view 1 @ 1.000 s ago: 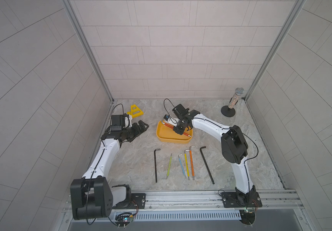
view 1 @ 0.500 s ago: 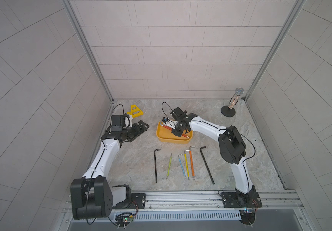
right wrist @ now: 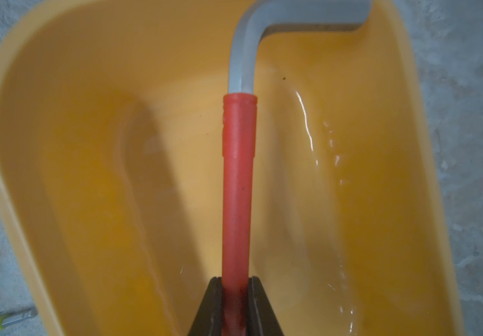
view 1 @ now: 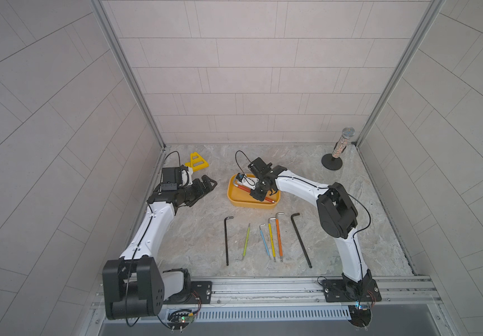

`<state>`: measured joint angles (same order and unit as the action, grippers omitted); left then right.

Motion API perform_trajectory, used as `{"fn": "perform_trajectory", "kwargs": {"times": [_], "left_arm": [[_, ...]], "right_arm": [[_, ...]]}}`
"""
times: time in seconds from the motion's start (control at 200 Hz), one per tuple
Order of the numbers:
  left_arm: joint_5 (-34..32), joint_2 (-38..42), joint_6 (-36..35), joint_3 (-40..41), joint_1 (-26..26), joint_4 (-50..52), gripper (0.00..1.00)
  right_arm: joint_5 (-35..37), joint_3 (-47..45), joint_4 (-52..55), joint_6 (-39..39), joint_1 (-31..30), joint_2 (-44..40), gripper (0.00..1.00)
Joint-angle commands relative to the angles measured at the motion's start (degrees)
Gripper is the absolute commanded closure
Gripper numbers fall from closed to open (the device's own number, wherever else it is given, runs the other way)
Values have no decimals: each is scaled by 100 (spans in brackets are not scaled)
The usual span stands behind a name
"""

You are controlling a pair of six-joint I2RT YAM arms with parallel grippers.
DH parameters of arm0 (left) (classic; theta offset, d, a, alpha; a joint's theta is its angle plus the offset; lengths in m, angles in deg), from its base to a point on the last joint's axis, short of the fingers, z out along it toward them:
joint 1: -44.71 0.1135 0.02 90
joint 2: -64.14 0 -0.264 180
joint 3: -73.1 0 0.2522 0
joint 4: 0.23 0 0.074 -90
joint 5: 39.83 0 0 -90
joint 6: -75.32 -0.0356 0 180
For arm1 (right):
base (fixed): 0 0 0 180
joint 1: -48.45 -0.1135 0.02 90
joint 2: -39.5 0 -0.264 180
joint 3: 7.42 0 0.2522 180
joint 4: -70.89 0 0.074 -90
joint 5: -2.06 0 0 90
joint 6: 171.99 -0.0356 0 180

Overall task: Put the hex key on the desktop into the storage box
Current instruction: Place the Allen key in the storage box.

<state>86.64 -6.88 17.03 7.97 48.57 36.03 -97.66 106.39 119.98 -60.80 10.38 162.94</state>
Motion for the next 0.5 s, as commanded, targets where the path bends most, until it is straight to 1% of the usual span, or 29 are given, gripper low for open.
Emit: {"fn": "perform_trajectory", "kwargs": {"times": [0.0,0.185,0.275,0.38,0.44,0.495], "left_arm": [[60,24,3,67,34,-62,1],[53,24,2,66,27,-63,1],[55,26,3,70,31,-62,1],[48,13,11,71,35,-62,1],[57,18,11,73,32,-64,2],[75,7,11,75,36,-70,2]], "right_arm": [[-33,10,65,63,-89,109,100],[109,-14,113,59,-148,154,99],[157,5,160,6,-164,171,89],[188,65,243,-92,-157,189,72],[189,88,274,-152,-158,192,65],[183,89,288,-189,-164,190,61]]}}
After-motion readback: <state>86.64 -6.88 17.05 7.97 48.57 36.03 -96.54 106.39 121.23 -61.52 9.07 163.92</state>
